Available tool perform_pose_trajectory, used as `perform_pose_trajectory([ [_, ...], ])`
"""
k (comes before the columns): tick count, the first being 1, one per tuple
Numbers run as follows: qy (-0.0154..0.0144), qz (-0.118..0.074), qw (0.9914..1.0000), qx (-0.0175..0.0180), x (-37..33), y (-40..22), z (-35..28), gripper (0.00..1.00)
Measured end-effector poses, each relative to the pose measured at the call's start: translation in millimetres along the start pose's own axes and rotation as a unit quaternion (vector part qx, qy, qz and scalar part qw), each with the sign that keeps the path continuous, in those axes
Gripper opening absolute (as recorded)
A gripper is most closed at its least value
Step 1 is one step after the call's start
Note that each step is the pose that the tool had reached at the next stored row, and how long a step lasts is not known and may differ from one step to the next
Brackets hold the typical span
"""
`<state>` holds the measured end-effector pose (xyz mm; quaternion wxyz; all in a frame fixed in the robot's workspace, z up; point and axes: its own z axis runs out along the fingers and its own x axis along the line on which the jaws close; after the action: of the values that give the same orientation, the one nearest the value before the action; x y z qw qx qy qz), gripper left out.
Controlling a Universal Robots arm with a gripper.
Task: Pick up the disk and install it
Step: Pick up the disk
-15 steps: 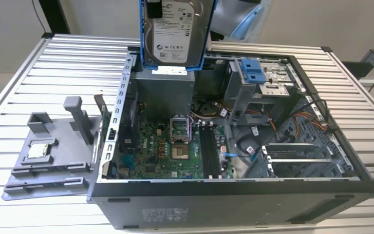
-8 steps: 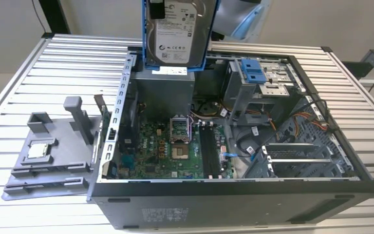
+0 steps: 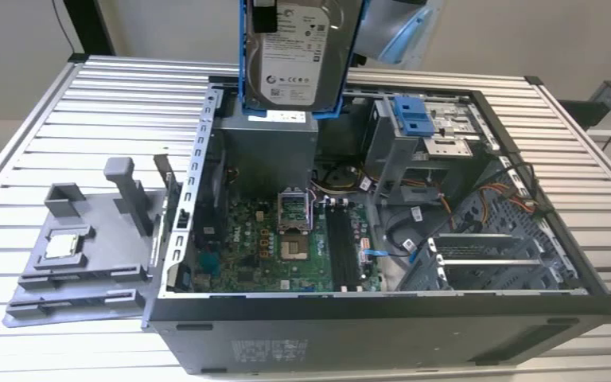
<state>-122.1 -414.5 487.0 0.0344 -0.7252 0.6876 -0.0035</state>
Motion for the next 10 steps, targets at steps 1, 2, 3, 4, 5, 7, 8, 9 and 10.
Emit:
perform_pose_trajectory([
  [1,0.0000,0.000,1.00000,0.0000,0.0,0.0,0.0,0.00],
  [2,-0.0001,0.000,1.00000,0.0000,0.0,0.0,0.0,0.00],
  [3,-0.0001,0.000,1.00000,0.0000,0.0,0.0,0.0,0.00],
  [4,-0.0002,0.000,1.00000,0.0000,0.0,0.0,0.0,0.00],
  [5,-0.0002,0.000,1.00000,0.0000,0.0,0.0,0.0,0.00],
  [7,-0.0003,0.000,1.00000,0.0000,0.0,0.0,0.0,0.00],
  [8,-0.0003,0.000,1.00000,0.0000,0.0,-0.1,0.0,0.00],
  [9,-0.0004,0.000,1.00000,0.0000,0.1,-0.4,0.0,0.00],
  [10,-0.0004,0.000,1.00000,0.0000,0.5,-1.0,0.1,0.00],
])
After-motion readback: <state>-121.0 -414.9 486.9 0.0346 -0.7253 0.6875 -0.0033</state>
